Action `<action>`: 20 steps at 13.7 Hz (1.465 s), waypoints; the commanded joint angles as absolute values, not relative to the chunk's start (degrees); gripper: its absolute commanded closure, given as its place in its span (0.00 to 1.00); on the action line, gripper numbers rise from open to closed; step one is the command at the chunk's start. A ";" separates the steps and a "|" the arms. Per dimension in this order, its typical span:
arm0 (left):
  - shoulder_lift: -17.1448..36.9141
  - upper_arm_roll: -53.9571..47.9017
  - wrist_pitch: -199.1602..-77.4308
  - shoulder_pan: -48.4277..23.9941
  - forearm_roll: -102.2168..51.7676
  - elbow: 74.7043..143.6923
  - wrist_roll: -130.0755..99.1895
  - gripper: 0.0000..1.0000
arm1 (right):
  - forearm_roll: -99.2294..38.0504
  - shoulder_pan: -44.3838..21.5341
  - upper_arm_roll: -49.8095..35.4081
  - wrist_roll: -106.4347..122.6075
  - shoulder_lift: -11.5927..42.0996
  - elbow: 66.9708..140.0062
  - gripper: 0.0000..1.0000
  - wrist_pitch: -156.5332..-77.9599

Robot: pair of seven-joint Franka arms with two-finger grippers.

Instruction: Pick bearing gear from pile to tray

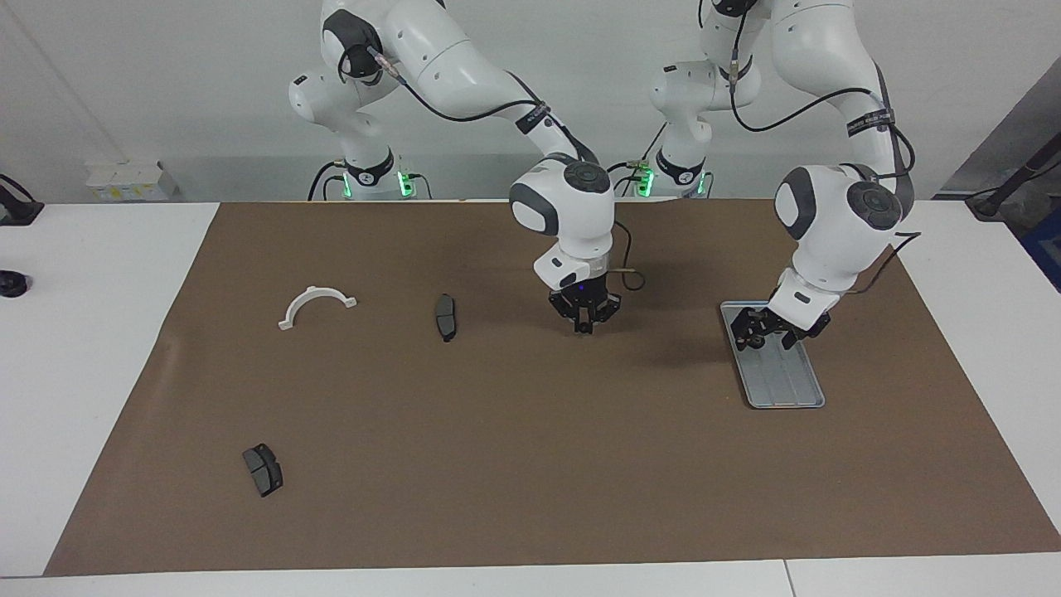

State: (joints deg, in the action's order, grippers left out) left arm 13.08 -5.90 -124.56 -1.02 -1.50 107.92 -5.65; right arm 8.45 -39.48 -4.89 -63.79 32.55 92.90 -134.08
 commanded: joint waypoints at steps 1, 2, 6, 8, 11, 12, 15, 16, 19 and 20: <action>14.94 -5.36 -125.77 -4.73 -2.20 105.39 -11.58 0.08 | 9.84 -39.20 -4.83 -65.65 32.70 93.43 0.12 -134.47; 15.20 -5.27 -126.12 -6.05 -2.81 104.86 -13.60 0.08 | 9.84 -38.76 -4.83 -65.57 32.61 93.43 0.00 -134.56; 15.47 -5.19 -129.98 -13.08 -3.43 104.94 -22.64 0.13 | 9.76 -33.33 -4.66 -62.68 26.83 96.05 0.00 -133.77; 15.56 -5.01 -130.52 -17.21 -3.17 105.38 -26.18 0.19 | 9.23 -29.72 -4.75 -57.68 20.77 101.92 0.00 -133.86; 16.78 -4.92 -130.52 -22.57 -2.38 105.99 -29.87 0.26 | 8.88 -24.45 -4.75 -53.36 14.61 105.90 0.00 -132.37; 17.66 -4.83 -130.69 -24.41 -1.50 107.13 -31.36 0.29 | 8.88 -22.61 -4.75 -51.00 12.68 106.00 0.00 -129.84; 17.84 -4.83 -132.71 -27.06 1.40 111.08 -34.28 0.31 | 8.70 -16.28 -4.75 -43.26 8.80 105.91 0.00 -125.86; 17.67 -4.83 -132.71 -27.33 1.41 112.49 -34.28 0.32 | 8.70 -14.35 -4.75 -40.72 7.48 105.65 0.00 -124.82; 16.97 -4.92 -132.63 -28.48 1.41 114.78 -34.36 0.38 | 7.74 -8.89 -4.75 -31.32 3.79 104.33 0.00 -119.64; 16.88 -4.92 -132.63 -28.91 1.49 115.22 -34.45 0.40 | 5.73 -7.92 -4.57 -28.33 3.34 102.85 0.00 -117.01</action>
